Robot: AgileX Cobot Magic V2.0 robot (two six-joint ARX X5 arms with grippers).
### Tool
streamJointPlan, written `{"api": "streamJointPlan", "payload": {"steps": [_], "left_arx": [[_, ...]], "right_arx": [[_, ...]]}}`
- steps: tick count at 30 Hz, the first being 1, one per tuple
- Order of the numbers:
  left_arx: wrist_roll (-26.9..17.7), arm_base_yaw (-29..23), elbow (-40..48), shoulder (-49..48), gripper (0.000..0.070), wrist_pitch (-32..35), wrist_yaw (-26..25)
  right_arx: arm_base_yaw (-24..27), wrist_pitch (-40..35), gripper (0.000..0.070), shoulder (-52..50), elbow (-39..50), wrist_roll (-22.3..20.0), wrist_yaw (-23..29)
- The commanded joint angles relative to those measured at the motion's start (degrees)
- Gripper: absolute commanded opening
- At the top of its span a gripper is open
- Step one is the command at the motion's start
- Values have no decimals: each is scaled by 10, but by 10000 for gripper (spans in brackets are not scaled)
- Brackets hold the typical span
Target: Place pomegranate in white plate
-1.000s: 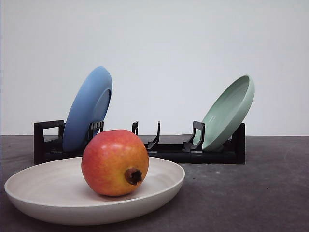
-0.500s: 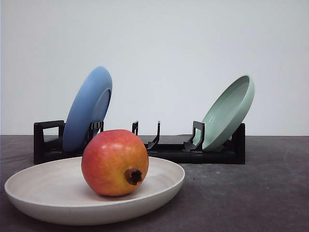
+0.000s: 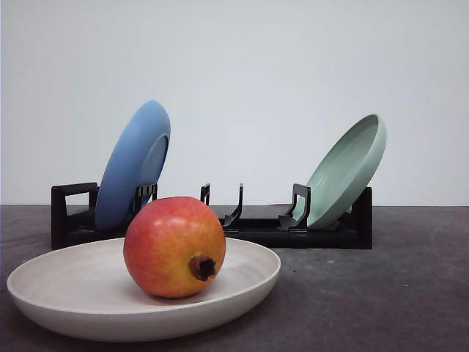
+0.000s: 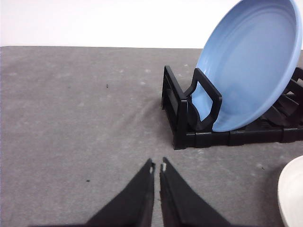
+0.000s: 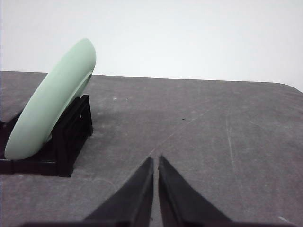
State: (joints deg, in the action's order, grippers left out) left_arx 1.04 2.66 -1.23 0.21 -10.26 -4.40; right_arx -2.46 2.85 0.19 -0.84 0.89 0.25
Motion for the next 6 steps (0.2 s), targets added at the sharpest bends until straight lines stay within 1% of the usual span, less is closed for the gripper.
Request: {"api": "streamJointPlan", "payload": {"steps": [1, 6], "left_arx": [[-5, 0, 5, 0, 0, -3, 1], [-5, 0, 5, 0, 0, -3, 1]], "right_arx": [[1, -6, 14, 0, 2, 6, 2], [1, -6, 14, 0, 2, 6, 2]]}}
